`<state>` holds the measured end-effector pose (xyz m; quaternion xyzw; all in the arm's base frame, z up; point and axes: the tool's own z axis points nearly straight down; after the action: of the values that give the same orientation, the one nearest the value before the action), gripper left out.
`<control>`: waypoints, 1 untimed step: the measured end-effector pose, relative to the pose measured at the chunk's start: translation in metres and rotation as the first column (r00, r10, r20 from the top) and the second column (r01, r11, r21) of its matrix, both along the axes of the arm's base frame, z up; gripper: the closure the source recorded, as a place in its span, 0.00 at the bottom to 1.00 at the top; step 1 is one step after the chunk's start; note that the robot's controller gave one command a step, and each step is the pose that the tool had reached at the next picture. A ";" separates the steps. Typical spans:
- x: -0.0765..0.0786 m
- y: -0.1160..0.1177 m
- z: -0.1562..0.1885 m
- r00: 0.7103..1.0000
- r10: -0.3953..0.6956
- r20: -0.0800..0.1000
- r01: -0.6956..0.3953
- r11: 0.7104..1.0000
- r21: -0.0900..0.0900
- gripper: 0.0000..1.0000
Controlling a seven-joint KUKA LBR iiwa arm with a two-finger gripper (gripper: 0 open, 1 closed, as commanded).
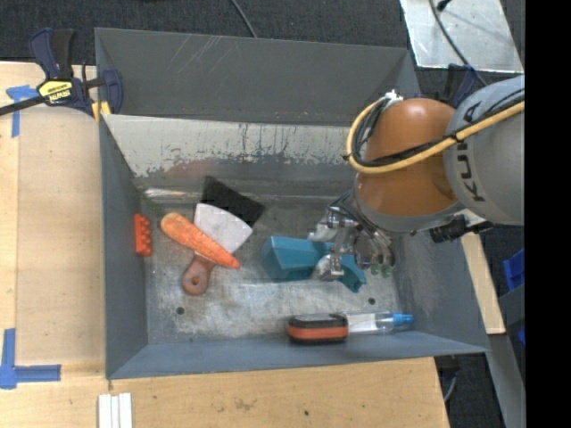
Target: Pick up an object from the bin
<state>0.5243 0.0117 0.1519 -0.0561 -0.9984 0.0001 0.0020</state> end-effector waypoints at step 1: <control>-0.001 0.005 0.034 1.000 -0.004 0.000 0.004 1.000 -0.001 1.00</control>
Offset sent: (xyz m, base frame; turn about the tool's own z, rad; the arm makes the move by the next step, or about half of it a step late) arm -0.0069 0.0097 0.0697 -0.0234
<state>0.5233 0.0172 0.1862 -0.0579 -0.9983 0.0004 0.0020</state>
